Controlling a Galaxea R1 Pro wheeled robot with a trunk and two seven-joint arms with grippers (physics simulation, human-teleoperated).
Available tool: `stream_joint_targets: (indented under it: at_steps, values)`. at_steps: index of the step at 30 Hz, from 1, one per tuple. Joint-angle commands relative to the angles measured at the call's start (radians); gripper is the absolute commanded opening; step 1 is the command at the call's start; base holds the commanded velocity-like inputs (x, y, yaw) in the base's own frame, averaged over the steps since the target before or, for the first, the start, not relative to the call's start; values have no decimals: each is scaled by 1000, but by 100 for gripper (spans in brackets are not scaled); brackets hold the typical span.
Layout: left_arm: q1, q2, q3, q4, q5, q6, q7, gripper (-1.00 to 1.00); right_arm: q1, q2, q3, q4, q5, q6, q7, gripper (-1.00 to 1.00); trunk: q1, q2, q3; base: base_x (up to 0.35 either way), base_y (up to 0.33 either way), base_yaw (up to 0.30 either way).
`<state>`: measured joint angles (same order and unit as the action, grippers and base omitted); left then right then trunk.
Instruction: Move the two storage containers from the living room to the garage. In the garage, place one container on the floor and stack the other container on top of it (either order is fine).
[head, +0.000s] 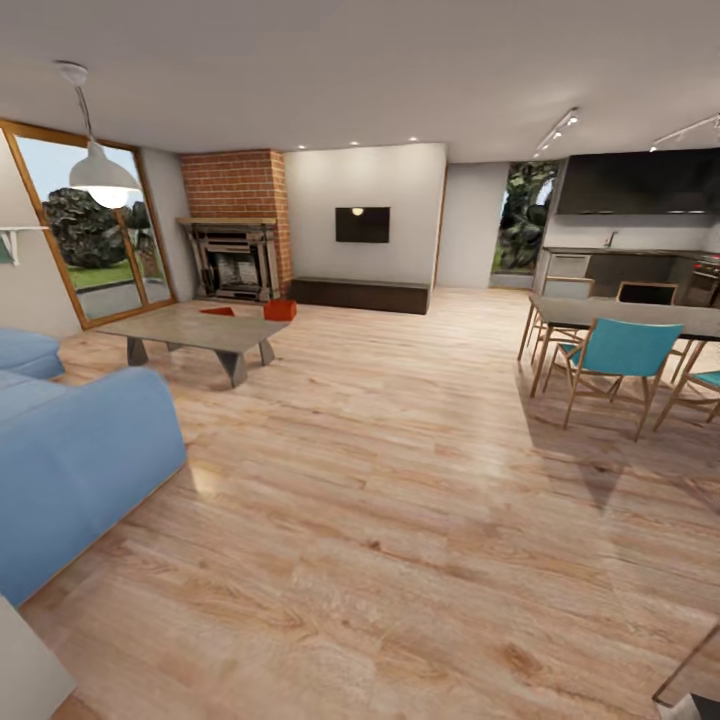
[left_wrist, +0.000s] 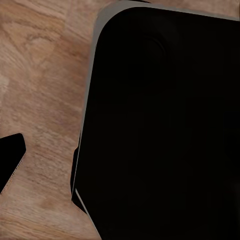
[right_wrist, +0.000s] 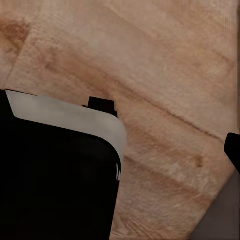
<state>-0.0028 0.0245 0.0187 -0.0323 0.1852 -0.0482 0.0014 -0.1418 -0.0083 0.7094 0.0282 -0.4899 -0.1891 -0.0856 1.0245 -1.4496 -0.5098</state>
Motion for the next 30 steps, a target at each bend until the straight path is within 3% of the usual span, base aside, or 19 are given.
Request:
stream_joint_targets:
  at_steps: [1, 25, 30]
  values:
    - [0, 0, 1, 0, 5, -2, 0, 100, -1, 1, 8, 2, -8, -5, 0, 100, 1, 0, -1, 321, 0, -30]
    - [0, -1, 1, 0, 4, -2, -1, 100, -1, 3, 9, 2, -6, -1, 0, 100, 1, 0, -1, 321, 0, -3]
    - [0, -1, 1, 0, 5, -2, 0, 100, -1, 3, 7, 2, -8, -3, 0, 100, 1, 0, -1, 321, 0, -161]
